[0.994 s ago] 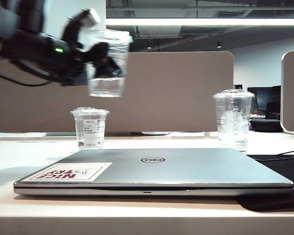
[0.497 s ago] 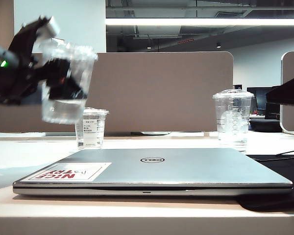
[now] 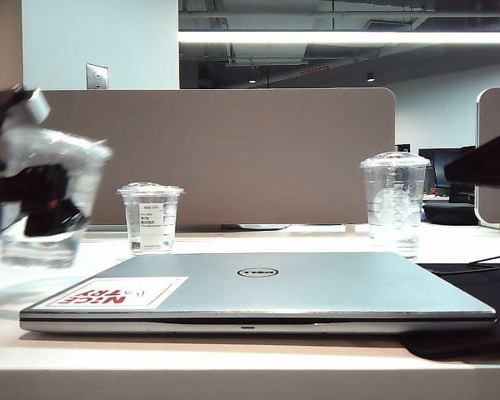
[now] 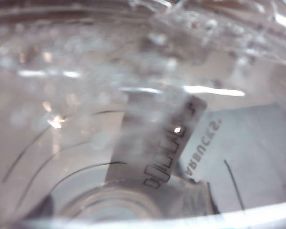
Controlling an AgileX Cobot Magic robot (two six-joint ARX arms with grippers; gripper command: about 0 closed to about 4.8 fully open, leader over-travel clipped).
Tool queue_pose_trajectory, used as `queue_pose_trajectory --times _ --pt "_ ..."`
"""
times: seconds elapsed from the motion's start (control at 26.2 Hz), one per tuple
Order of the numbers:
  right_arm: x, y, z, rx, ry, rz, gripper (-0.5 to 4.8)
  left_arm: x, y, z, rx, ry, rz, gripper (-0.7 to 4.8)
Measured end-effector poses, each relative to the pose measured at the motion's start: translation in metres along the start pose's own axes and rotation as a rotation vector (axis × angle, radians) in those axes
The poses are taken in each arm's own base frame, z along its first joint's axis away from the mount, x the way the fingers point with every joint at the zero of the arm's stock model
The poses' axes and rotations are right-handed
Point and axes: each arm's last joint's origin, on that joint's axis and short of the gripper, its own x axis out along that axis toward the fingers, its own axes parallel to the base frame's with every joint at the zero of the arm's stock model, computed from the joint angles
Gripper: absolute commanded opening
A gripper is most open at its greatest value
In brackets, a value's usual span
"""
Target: Pick up the coffee cup on the middle and place it on the left side of the laptop.
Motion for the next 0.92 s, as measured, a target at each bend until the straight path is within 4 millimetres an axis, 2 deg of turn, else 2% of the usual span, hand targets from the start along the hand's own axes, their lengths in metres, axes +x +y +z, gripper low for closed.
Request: queue_pose_trajectory --times 0.27,0.73,0.92 --pt "0.0 0.0 0.0 0.001 0.005 -0.002 -0.05 0.001 0.021 -0.003 -0.052 -0.091 0.001 3.71" --pt "0.002 0.0 -0.002 0.003 0.023 -0.003 -0.05 0.019 0.022 -0.033 -0.068 -0.064 -0.058 3.71" --pt "0.002 0.0 -0.002 0.004 0.032 -0.004 -0.05 0.023 0.022 -0.035 -0.069 -0.055 -0.072 3.72"
